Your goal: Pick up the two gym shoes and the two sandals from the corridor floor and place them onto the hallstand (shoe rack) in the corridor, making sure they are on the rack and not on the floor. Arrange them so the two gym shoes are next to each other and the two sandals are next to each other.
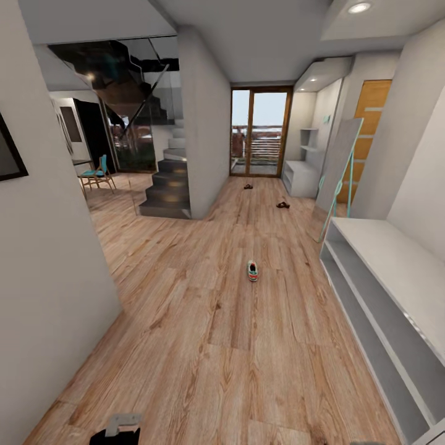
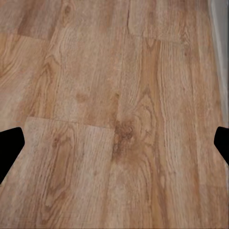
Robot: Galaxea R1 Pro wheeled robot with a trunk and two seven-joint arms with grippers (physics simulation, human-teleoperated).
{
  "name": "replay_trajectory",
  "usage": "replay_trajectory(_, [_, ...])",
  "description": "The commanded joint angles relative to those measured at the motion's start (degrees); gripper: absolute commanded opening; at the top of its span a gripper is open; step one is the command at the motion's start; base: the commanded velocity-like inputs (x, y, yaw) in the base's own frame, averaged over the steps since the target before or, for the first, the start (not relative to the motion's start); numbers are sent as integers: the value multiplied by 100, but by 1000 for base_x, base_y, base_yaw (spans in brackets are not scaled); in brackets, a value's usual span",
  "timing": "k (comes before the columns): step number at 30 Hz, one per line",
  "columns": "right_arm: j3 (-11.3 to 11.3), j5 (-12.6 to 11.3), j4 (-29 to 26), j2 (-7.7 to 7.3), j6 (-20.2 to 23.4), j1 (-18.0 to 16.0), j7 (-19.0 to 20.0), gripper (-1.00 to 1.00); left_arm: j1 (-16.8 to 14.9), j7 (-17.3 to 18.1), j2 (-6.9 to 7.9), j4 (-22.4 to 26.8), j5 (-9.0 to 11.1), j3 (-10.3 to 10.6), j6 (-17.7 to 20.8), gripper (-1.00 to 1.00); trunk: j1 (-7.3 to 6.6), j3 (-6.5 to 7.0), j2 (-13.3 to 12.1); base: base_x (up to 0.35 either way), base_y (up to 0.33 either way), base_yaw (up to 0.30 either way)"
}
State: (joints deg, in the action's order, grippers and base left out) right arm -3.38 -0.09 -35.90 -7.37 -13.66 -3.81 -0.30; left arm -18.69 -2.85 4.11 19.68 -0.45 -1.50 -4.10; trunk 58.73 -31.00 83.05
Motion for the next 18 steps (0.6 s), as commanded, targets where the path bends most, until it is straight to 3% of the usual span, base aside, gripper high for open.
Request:
replay_trajectory(1, [-3,-8,-72,0,-22,-10,-3,100,2,-3,1,-5,-7,-13,-21,100,0,-5,3,0,0,0])
replay_trajectory(7, [-4,-83,-280,1,-38,-53,7,100,21,8,0,-15,-25,21,-29,100,0,-5,3,0,0,0])
replay_trajectory(18, [20,-81,30,41,-45,-58,43,100,14,5,-15,-24,-20,36,-35,100,44,-41,83,0,0,0])
